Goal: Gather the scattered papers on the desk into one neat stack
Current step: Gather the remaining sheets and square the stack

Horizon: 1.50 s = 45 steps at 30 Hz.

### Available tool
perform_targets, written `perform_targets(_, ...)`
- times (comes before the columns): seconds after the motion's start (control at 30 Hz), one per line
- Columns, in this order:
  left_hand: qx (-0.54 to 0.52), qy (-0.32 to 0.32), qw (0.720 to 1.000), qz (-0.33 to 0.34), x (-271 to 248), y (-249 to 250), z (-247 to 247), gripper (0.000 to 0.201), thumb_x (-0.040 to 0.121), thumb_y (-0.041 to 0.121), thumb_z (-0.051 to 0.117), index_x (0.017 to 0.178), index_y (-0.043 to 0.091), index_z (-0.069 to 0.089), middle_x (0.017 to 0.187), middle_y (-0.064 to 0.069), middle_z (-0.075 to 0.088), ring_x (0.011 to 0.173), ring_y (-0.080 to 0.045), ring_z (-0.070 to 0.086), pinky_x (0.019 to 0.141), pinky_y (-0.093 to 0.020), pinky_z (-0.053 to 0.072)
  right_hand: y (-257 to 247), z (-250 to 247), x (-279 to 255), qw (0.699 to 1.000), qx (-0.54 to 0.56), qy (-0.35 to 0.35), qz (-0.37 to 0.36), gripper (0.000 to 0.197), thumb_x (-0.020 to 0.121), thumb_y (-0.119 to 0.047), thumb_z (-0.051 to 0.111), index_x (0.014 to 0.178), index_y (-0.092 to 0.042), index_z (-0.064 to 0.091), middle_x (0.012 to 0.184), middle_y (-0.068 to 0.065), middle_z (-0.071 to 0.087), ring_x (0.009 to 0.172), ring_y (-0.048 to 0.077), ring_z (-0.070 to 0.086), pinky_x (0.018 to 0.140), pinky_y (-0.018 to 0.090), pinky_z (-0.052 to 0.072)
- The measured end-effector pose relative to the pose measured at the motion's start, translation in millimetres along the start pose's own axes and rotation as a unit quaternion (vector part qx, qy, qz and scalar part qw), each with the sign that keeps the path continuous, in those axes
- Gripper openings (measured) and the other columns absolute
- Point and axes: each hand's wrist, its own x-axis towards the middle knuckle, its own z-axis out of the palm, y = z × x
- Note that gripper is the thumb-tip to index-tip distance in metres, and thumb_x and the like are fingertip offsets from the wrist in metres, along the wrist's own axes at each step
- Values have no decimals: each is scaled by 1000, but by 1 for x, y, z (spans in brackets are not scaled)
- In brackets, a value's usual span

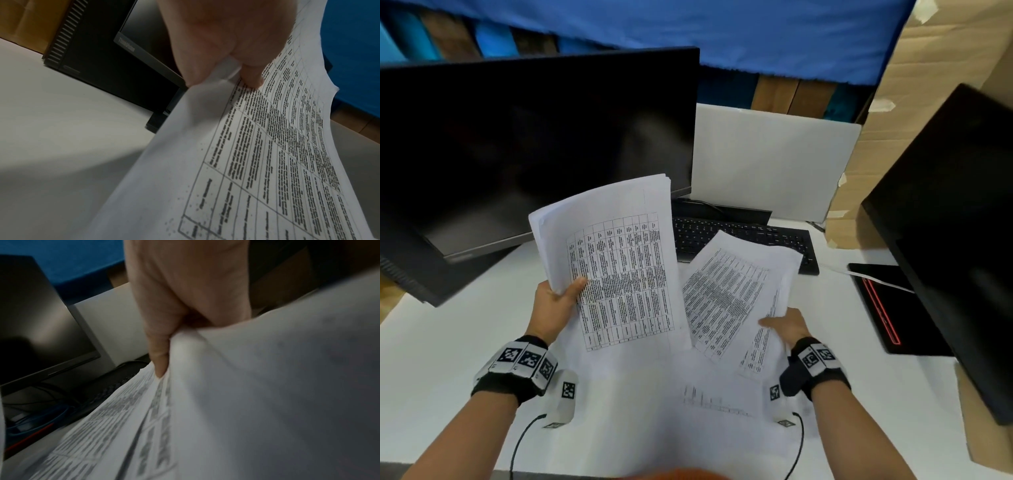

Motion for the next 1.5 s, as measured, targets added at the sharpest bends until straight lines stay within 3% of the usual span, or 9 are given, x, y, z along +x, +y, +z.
perform_targets(0.27,39,4,999,0,14,2,7,12,87,12,56,91,1,57,66,-5,55,61,-21,52,52,-22,49,-51,-85,-47,967,95,136,-194,24,78,-12,70,96,2,64,98,18,70,76,14,65,78,30,53)
perform_targets(0.47,39,-21,999,-9,20,16,20,14,86,13,58,94,2,57,82,-13,59,78,-28,56,62,-28,48,-89,-130,-79,934,226,159,-229,81,55,-47,82,111,0,46,104,10,61,101,22,56,93,39,45)
perform_targets(0.6,-18,-100,995,14,2,44,43,53,69,29,68,107,-6,55,88,-15,62,87,-38,60,73,-33,48,-105,-111,-88,928,261,58,-258,14,75,-7,71,87,-10,64,72,-9,75,68,4,69,66,20,56)
perform_targets(0.8,40,-210,977,-11,-6,61,68,32,87,-3,49,81,27,59,77,10,62,76,-4,61,66,-16,44,-100,-33,-90,950,247,-67,-180,45,72,-9,72,114,0,60,102,11,70,89,21,68,84,33,55)
perform_targets(1.0,47,-232,969,-74,-4,68,70,43,87,-13,40,62,22,40,66,4,41,61,-13,35,53,-11,39,-97,-10,-86,944,257,-75,-195,36,82,1,62,116,-9,55,104,3,65,86,10,62,76,20,53)
perform_targets(1.13,-161,-208,962,-80,-5,79,73,50,84,54,35,99,15,61,87,-1,74,86,-18,68,68,-22,57,-98,-10,-85,932,285,-16,-225,41,82,2,62,115,-20,51,105,-3,62,92,6,60,84,22,49)
perform_targets(1.23,-173,-206,962,-40,-11,80,80,89,71,73,22,137,14,35,141,-9,47,135,-10,37,98,-8,36,-97,-13,-85,926,291,-2,-238,39,82,0,62,116,-16,53,112,2,61,101,16,59,95,32,44)
perform_targets(1.33,-89,-219,970,48,-18,83,89,37,79,40,59,114,38,46,115,15,57,99,18,57,97,-17,41,-99,-13,-88,924,292,-6,-245,22,83,-2,63,99,-16,58,99,-1,64,86,6,63,94,33,47)
perform_targets(1.5,-110,-149,971,154,-11,93,88,39,81,5,60,109,32,52,92,28,68,90,20,59,75,-1,45,-112,-26,-94,897,307,-21,-316,28,76,5,66,83,-22,61,87,-8,66,71,-7,66,80,20,55)
